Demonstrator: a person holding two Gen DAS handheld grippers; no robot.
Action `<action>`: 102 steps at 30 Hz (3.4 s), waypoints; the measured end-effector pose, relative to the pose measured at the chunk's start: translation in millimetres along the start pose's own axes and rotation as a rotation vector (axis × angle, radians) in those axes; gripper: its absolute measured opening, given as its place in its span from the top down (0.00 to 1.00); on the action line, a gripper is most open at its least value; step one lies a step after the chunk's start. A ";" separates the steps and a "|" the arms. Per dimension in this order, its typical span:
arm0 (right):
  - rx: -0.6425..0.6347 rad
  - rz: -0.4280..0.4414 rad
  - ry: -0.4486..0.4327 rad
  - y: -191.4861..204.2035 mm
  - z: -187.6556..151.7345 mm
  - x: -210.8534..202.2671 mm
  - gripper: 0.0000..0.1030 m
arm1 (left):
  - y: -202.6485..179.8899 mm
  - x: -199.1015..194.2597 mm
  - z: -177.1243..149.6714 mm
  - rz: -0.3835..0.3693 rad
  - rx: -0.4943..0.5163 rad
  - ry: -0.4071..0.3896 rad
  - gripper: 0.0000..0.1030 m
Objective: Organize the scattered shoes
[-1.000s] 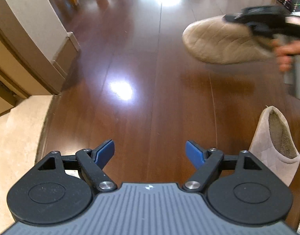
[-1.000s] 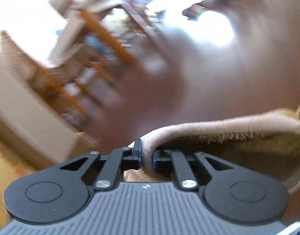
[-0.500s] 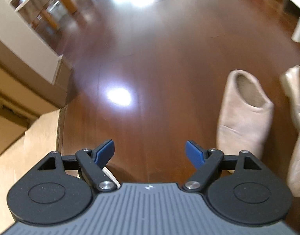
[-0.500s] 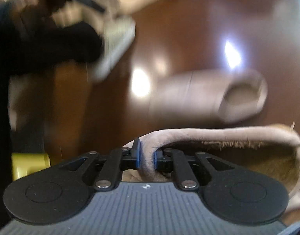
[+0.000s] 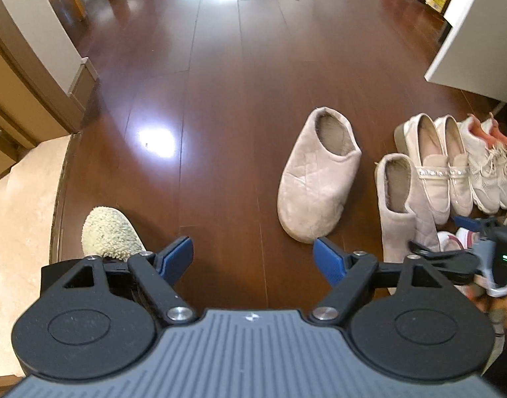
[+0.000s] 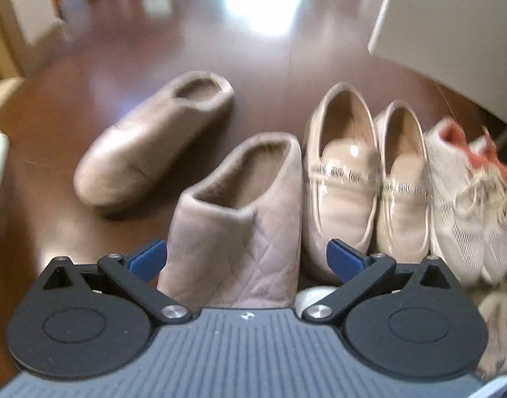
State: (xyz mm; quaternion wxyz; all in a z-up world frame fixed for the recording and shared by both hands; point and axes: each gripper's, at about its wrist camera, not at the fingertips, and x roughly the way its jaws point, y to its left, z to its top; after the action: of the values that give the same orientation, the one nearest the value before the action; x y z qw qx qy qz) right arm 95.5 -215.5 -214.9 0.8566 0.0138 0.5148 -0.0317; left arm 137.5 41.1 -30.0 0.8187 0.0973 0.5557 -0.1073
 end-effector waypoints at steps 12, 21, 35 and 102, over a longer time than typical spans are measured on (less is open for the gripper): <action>-0.058 0.080 -0.012 12.2 -48.6 46.5 0.36 | 1.2 24.7 -0.9 0.006 0.009 0.085 0.21; -0.218 0.175 -0.027 9.2 -65.3 35.7 0.43 | -9.9 31.6 -4.4 0.041 0.066 0.080 0.21; -0.285 0.191 0.024 31.2 -52.3 39.5 0.16 | -16.5 41.7 -9.2 0.123 0.146 0.058 0.21; -0.272 0.096 -0.072 132.0 -88.0 1.6 0.33 | -22.9 176.1 40.2 0.019 0.118 0.085 0.21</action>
State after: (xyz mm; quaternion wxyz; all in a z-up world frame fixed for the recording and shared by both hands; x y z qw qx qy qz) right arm 27.7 -78.9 -258.8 0.8690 -0.0789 0.4821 0.0791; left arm 230.1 -3.9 -180.2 0.7882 0.1551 0.5816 -0.1280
